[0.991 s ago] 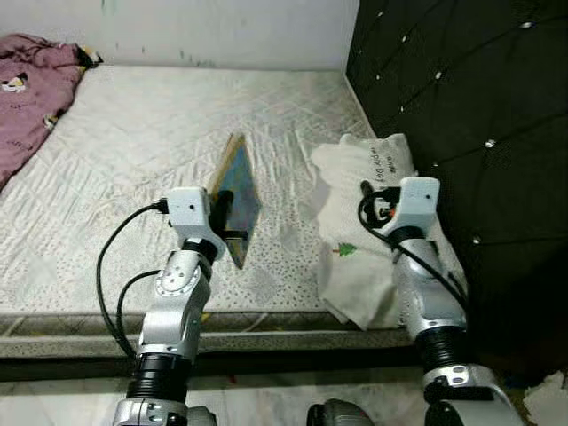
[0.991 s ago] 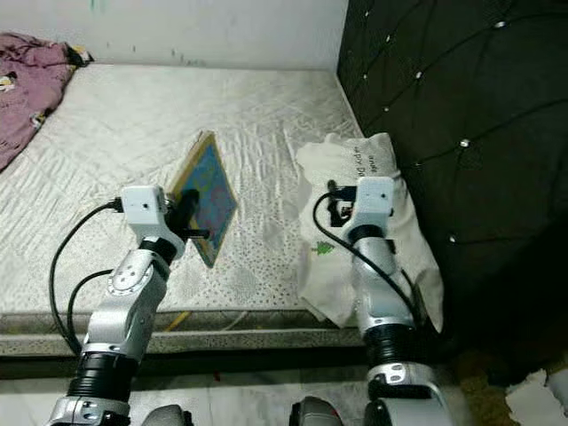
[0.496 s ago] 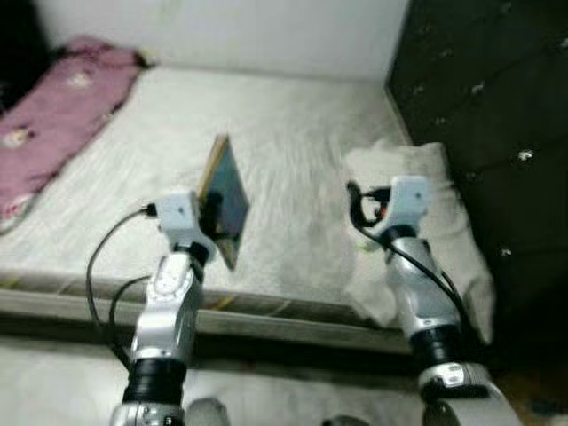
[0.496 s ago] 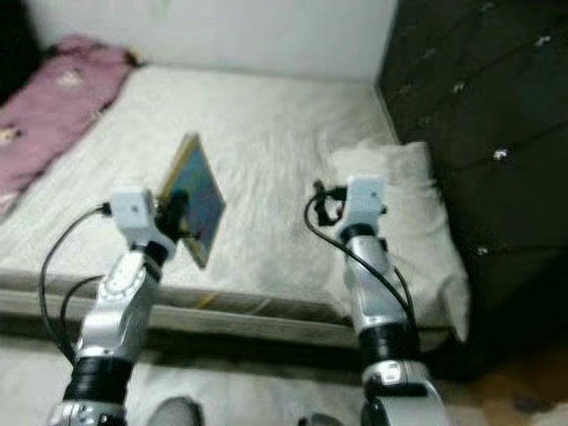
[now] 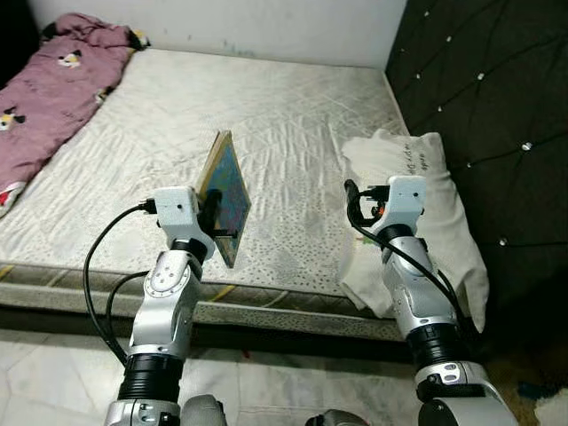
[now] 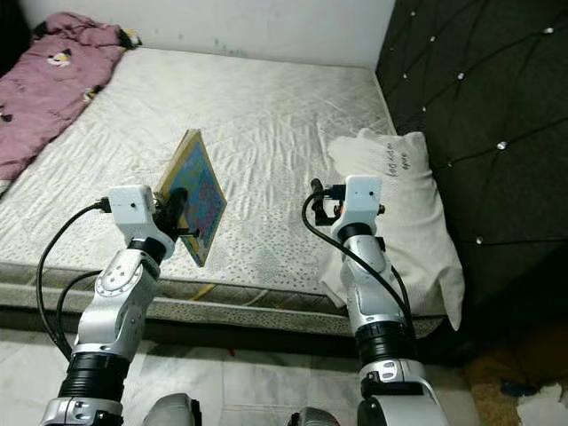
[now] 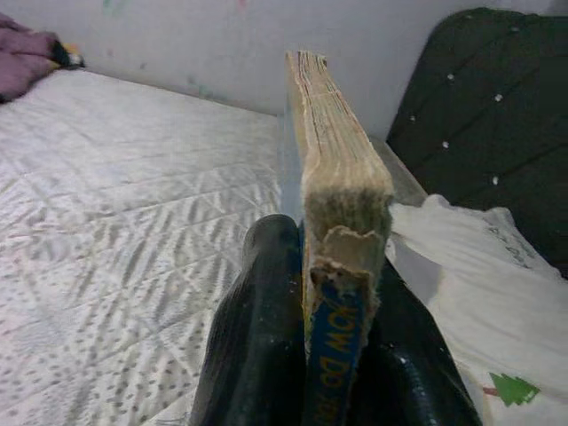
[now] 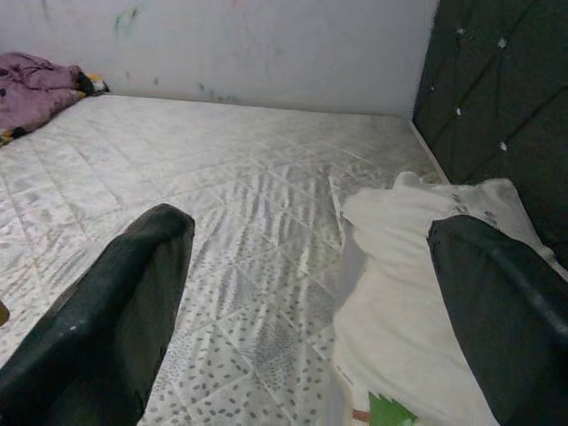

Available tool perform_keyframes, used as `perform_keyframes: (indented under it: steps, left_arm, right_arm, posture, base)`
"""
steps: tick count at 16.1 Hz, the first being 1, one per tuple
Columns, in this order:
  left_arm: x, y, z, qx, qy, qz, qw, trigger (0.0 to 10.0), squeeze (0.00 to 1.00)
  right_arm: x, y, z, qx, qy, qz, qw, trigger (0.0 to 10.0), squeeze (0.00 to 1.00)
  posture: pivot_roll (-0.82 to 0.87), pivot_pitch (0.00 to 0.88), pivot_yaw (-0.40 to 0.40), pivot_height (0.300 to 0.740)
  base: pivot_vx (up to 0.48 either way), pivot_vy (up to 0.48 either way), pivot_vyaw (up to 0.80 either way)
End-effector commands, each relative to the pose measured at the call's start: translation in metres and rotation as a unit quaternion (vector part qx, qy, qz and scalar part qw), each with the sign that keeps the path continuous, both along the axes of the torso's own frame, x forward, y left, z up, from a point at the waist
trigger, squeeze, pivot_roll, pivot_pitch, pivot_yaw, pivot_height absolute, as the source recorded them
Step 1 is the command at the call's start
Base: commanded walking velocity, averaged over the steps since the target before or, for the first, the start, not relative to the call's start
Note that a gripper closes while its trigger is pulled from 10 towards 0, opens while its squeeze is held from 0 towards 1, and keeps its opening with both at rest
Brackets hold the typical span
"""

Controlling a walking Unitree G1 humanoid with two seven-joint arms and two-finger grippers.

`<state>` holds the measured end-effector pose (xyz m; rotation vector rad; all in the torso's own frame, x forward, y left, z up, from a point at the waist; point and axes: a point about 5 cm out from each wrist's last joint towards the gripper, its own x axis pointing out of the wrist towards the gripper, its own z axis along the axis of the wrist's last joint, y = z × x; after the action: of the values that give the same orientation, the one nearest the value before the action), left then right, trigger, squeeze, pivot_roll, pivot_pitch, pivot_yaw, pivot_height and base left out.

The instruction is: Clean up the room

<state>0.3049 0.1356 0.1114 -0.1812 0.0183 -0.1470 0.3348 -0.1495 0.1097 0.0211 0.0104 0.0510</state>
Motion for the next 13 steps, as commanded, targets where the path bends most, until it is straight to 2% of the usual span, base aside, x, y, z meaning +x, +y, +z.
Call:
perform_keyframes:
  steps: [1,3,10,11,12,13]
  left_arm:
    - [0.0028,-0.0028,0.0145,-0.001,-0.035,-0.007,0.999,10.0,0.00]
    - [0.0027,-0.0028,0.0144,-0.002,-0.035,-0.007,0.999,10.0,0.00]
    - [0.0022,-0.0037,0.0145,-0.004,-0.037,-0.013,0.999,10.0,0.00]
    - [0.0024,-0.0036,0.0144,-0.005,-0.037,-0.013,0.999,10.0,0.00]
    - [0.0023,-0.0037,0.0144,-0.005,-0.036,-0.013,0.999,10.0,0.00]
    - [0.0023,-0.0037,0.0144,-0.005,-0.036,-0.013,0.999,10.0,0.00]
  right_arm:
    - [0.0012,-0.0054,-0.0012,-0.002,0.008,-0.010,1.000,10.0,0.00]
    - [0.0011,-0.0052,-0.0004,-0.004,0.004,-0.008,1.000,10.0,0.00]
    - [0.0010,-0.0041,0.0000,-0.005,0.002,-0.002,1.000,10.0,0.00]
    - [0.0011,-0.0038,0.0001,-0.004,0.001,-0.001,1.000,7.3,0.00]
    - [0.0011,-0.0039,0.0001,-0.004,0.001,-0.001,1.000,3.4,0.00]
    - [0.0011,-0.0038,0.0001,-0.003,0.001,-0.001,1.000,0.0,0.00]
  posture:
    - [0.00,0.000,-0.032,0.740]
    - [0.00,0.000,-0.032,0.740]
    - [0.00,0.000,-0.034,0.740]
    - [0.00,0.000,-0.034,0.740]
    - [0.00,0.000,-0.034,0.740]
    - [0.00,0.000,-0.034,0.740]
  base:
    - [0.000,0.000,-0.80]
    - [0.246,0.000,-0.73]
    - [0.272,0.000,0.00]
    - [0.319,0.000,0.00]
    - [0.315,0.000,0.00]
    - [0.307,0.000,0.00]
